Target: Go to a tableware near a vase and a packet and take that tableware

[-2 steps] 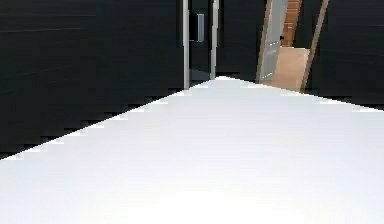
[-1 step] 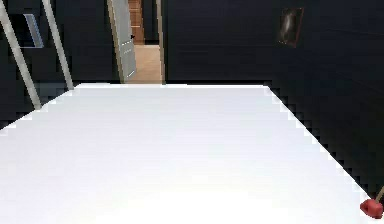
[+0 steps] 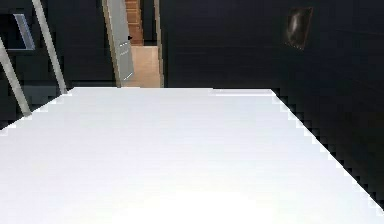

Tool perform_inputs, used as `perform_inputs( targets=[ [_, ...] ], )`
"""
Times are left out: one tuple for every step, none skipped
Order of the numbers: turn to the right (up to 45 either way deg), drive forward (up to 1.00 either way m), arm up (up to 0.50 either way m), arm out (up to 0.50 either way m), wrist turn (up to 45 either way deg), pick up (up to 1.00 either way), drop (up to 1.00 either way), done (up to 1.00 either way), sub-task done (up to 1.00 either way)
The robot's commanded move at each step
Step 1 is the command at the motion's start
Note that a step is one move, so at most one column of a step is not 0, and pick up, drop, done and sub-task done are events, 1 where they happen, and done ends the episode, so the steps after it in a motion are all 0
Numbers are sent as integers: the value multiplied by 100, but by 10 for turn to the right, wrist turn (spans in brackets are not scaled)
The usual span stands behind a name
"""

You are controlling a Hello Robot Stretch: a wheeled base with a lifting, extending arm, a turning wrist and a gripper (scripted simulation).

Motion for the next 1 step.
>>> perform_inputs(
  targets=[
    [-120,0,0,0,0,0,0,0,0]
  ],
)
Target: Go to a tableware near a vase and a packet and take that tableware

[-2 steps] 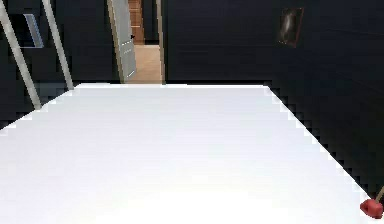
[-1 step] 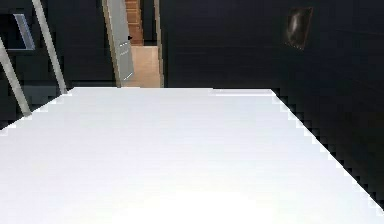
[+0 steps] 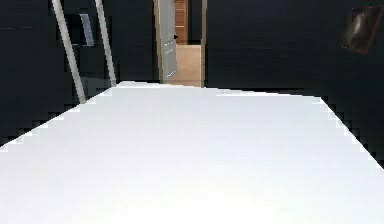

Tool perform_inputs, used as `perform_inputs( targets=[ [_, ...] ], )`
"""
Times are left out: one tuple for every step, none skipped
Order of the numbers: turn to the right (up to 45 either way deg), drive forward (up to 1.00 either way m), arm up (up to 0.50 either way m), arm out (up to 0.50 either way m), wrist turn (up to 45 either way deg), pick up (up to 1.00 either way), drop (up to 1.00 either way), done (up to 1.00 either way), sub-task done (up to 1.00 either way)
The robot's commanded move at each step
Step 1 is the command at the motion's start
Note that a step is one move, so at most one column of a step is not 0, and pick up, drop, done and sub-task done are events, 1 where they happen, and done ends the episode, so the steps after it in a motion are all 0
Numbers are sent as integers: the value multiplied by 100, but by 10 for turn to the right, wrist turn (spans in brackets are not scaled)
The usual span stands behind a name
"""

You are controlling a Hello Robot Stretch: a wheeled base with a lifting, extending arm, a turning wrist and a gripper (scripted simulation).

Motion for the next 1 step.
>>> perform_inputs(
  targets=[
    [0,100,0,0,0,0,0,0,0]
  ],
)
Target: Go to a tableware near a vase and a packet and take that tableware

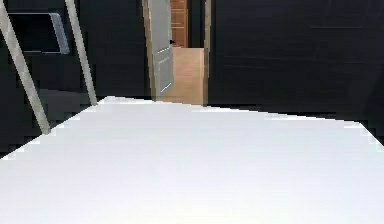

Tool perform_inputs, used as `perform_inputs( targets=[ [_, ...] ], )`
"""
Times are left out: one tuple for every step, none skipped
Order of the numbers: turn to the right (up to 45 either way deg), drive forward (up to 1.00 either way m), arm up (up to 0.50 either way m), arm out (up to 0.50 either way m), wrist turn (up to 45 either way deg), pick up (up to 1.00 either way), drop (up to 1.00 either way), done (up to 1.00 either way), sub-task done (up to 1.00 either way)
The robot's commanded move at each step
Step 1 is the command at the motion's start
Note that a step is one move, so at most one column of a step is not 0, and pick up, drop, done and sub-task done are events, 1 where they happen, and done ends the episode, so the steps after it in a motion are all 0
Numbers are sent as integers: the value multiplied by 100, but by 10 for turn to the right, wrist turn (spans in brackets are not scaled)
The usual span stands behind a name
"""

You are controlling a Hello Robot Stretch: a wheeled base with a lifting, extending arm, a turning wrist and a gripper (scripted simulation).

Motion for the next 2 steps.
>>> perform_inputs(
  targets=[
    [0,100,0,0,0,0,0,0,0],
    [0,100,0,0,0,0,0,0,0]
  ],
)
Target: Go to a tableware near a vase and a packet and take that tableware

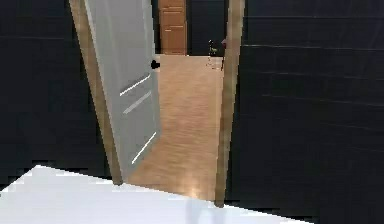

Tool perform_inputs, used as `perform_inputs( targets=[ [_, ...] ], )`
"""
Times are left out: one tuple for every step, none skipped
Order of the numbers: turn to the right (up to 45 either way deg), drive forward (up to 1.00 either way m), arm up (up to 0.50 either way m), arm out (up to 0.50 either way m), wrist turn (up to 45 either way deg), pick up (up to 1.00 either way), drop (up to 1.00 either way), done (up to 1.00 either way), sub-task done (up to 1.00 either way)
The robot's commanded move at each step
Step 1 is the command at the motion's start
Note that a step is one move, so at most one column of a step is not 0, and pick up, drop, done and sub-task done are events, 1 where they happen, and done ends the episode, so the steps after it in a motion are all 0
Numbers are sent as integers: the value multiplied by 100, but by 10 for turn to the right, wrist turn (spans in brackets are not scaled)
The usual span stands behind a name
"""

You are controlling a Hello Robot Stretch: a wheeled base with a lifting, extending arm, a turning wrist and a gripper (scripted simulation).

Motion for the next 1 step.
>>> perform_inputs(
  targets=[
    [0,100,0,0,0,0,0,0,0]
  ],
)
